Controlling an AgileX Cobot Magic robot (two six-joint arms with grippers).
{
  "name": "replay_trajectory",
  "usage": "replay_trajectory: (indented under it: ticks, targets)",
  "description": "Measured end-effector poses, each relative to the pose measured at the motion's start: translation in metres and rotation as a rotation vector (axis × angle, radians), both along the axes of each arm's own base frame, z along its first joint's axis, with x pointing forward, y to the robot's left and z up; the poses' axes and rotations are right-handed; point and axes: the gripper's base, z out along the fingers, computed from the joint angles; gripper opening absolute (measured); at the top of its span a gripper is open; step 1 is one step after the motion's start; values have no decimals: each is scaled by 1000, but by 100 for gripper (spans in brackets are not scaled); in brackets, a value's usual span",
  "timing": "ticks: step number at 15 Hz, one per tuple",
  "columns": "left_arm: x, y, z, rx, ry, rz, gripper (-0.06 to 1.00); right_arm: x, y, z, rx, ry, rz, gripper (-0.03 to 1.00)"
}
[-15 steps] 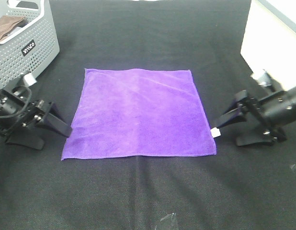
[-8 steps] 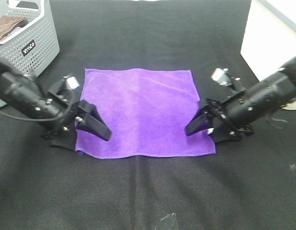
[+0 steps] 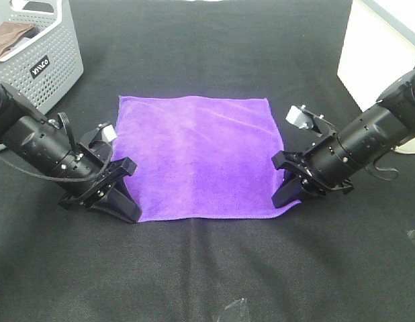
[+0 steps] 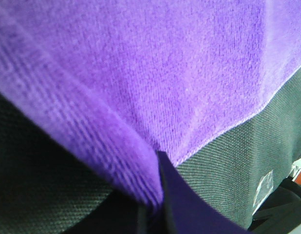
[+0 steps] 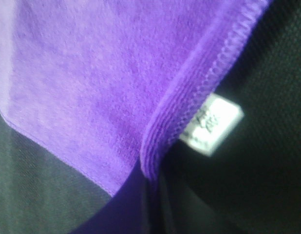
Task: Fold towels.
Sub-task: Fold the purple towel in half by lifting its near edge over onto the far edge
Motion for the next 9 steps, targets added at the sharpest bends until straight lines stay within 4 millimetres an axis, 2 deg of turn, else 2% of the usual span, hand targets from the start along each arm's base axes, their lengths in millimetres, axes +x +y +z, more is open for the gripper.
replay_trajectory:
  ticks: [3,4,6,9]
  targets:
    - [-2,0,5,12,-22,-46,0,-3,1,6,17,23,3,0]
    - [-4,1,9,33,-37,-80,0,-3,2,14,30,18,4,0]
    - [-9,4,28,57,-78,-106,0,-11,2,35,49,3,-10,0]
    - [-39,11,51,85,-109,-95,0,-39,1,60,75,14,-21,0]
